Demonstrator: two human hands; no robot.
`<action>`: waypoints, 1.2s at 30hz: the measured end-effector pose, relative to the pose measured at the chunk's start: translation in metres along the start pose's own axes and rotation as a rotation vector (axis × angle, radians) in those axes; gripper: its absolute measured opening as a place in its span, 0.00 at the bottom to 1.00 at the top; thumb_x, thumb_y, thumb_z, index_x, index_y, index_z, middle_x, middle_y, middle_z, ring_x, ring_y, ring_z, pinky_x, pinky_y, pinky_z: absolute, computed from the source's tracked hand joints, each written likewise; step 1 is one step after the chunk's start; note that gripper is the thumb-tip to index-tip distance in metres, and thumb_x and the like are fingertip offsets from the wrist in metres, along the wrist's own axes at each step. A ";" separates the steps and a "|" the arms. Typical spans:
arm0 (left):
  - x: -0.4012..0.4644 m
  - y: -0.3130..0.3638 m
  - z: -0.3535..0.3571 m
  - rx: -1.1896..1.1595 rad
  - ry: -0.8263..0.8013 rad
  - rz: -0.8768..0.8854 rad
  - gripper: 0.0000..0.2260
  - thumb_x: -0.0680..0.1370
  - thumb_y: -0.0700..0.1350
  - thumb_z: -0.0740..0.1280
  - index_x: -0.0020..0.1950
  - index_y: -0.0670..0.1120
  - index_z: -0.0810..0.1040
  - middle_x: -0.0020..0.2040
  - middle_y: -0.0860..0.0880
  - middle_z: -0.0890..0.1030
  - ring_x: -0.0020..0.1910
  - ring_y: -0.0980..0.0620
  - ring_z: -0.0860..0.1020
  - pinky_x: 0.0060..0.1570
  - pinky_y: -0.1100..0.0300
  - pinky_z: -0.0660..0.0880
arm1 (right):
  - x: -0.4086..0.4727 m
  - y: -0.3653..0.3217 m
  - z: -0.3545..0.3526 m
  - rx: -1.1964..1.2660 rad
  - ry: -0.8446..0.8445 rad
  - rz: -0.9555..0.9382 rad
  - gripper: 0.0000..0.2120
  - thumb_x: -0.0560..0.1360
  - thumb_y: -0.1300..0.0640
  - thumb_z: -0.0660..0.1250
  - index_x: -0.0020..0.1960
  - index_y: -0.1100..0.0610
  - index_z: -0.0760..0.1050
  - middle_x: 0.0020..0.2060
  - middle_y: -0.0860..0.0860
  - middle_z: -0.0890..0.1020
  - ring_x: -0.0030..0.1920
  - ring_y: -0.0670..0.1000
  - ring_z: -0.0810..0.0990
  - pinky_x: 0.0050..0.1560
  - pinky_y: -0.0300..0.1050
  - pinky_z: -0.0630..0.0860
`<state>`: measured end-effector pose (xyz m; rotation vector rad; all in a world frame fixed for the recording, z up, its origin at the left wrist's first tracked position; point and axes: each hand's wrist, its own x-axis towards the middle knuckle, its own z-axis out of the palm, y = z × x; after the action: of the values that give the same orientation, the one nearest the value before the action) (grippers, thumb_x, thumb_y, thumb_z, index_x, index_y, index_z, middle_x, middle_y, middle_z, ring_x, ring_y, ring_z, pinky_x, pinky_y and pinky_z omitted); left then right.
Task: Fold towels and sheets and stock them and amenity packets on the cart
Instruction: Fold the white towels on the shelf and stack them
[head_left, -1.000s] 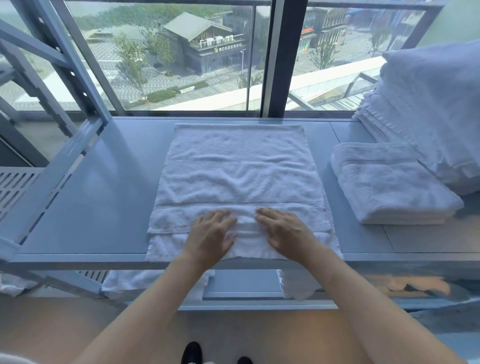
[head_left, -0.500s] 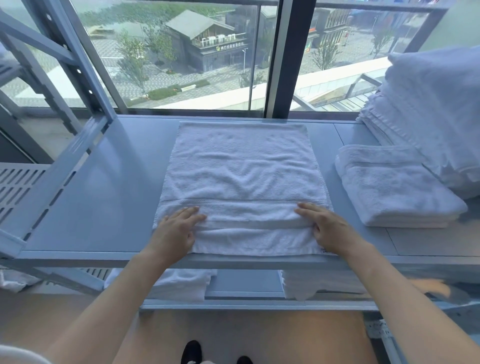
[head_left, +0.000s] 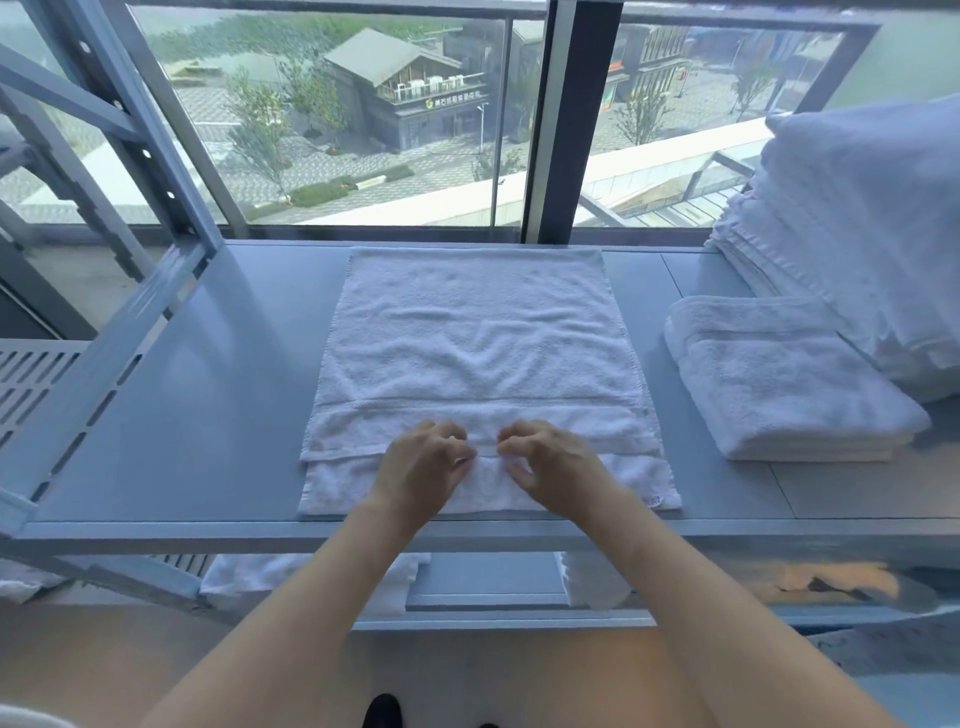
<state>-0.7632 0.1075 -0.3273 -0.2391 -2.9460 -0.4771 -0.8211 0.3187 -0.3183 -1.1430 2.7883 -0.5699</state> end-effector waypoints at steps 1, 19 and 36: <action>0.000 0.000 0.002 0.019 0.017 -0.013 0.07 0.81 0.48 0.69 0.50 0.47 0.86 0.54 0.52 0.84 0.52 0.45 0.80 0.47 0.51 0.78 | 0.000 0.001 0.003 -0.012 0.020 0.011 0.08 0.80 0.57 0.67 0.55 0.56 0.84 0.60 0.45 0.82 0.59 0.55 0.81 0.53 0.53 0.78; 0.014 0.006 0.006 0.144 -0.031 -0.067 0.11 0.80 0.56 0.67 0.49 0.49 0.82 0.52 0.54 0.79 0.54 0.49 0.77 0.43 0.54 0.77 | -0.010 0.031 0.007 -0.047 0.240 0.106 0.07 0.81 0.59 0.67 0.51 0.59 0.84 0.56 0.47 0.85 0.55 0.55 0.82 0.48 0.51 0.80; -0.053 -0.105 -0.012 0.072 0.351 -0.261 0.11 0.75 0.34 0.74 0.54 0.46 0.86 0.55 0.51 0.86 0.54 0.42 0.81 0.43 0.48 0.81 | -0.062 0.124 -0.016 -0.120 0.437 0.345 0.14 0.75 0.71 0.70 0.56 0.58 0.86 0.55 0.55 0.87 0.55 0.60 0.86 0.52 0.53 0.82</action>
<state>-0.7293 -0.0019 -0.3568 0.2192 -2.6490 -0.3958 -0.8621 0.4473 -0.3534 -0.5745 3.3242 -0.6918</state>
